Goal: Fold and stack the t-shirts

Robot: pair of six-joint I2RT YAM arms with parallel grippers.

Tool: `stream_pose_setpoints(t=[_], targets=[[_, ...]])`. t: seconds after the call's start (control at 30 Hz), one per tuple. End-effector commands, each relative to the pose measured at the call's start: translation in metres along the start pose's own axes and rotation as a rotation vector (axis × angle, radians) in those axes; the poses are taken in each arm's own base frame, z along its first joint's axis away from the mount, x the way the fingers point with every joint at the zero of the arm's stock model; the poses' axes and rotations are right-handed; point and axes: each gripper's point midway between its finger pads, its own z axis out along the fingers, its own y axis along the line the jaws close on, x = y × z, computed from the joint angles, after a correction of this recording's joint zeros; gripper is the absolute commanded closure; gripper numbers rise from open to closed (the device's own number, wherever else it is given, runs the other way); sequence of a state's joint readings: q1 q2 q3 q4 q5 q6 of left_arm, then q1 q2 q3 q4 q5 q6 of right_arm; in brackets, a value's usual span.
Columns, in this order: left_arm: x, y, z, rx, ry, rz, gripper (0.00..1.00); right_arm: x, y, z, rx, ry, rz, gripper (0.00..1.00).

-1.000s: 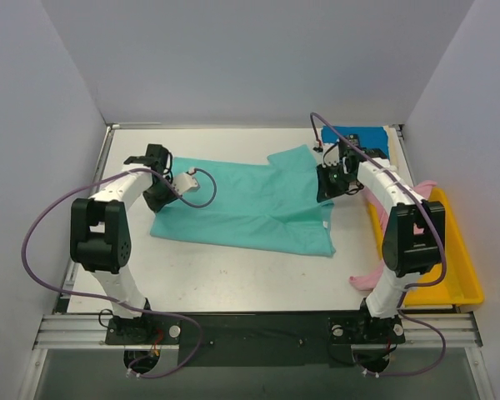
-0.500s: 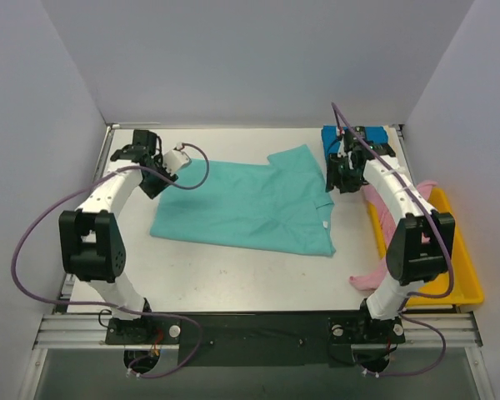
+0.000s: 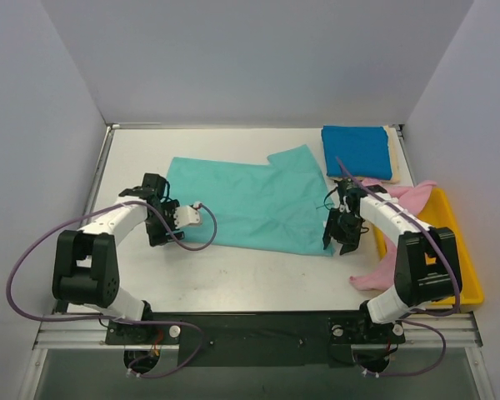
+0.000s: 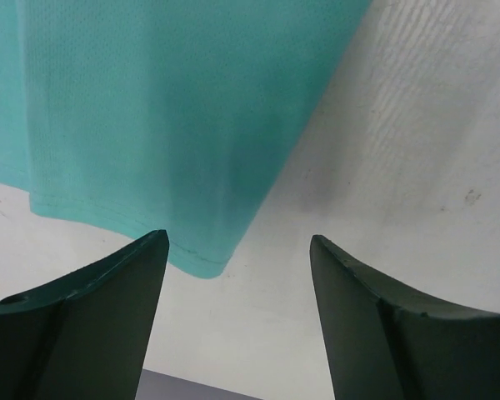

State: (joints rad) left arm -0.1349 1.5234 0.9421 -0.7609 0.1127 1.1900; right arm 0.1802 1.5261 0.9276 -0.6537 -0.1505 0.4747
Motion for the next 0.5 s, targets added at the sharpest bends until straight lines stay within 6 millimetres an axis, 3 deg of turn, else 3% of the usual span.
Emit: stream_pose_setpoints(t=[0.0, 0.1, 0.2, 0.27, 0.3, 0.33, 0.4, 0.47], targets=[[-0.012, 0.033, 0.010, -0.112, -0.023, 0.093, 0.21, 0.003, 0.003, 0.013, -0.022, 0.009, 0.080, 0.54], [-0.007, 0.034, 0.022, -0.122, 0.001, 0.097, 0.21, 0.000, 0.004, 0.020, -0.038, 0.004, 0.108, 0.55], [-0.004, 0.032, 0.030, -0.133, 0.008, 0.107, 0.25, 0.010, 0.004, 0.031, -0.059, 0.063, 0.129, 0.56], [0.000, 0.027, 0.034, -0.117, 0.018, 0.097, 0.36, 0.015, 0.003, 0.037, -0.066, 0.092, 0.145, 0.61], [0.001, 0.026, 0.035, -0.110, 0.021, 0.091, 0.51, 0.017, 0.001, 0.038, -0.064, 0.100, 0.155, 0.66], [0.002, 0.021, 0.035, -0.095, 0.026, 0.076, 0.57, 0.016, -0.001, 0.038, -0.067, 0.103, 0.171, 0.80], [0.004, 0.011, 0.030, -0.045, 0.032, 0.061, 0.82, 0.016, -0.006, 0.037, -0.071, 0.099, 0.198, 0.97], [0.005, -0.002, 0.023, 0.005, 0.039, 0.052, 1.00, 0.018, -0.011, 0.033, -0.067, 0.094, 0.221, 1.00]])
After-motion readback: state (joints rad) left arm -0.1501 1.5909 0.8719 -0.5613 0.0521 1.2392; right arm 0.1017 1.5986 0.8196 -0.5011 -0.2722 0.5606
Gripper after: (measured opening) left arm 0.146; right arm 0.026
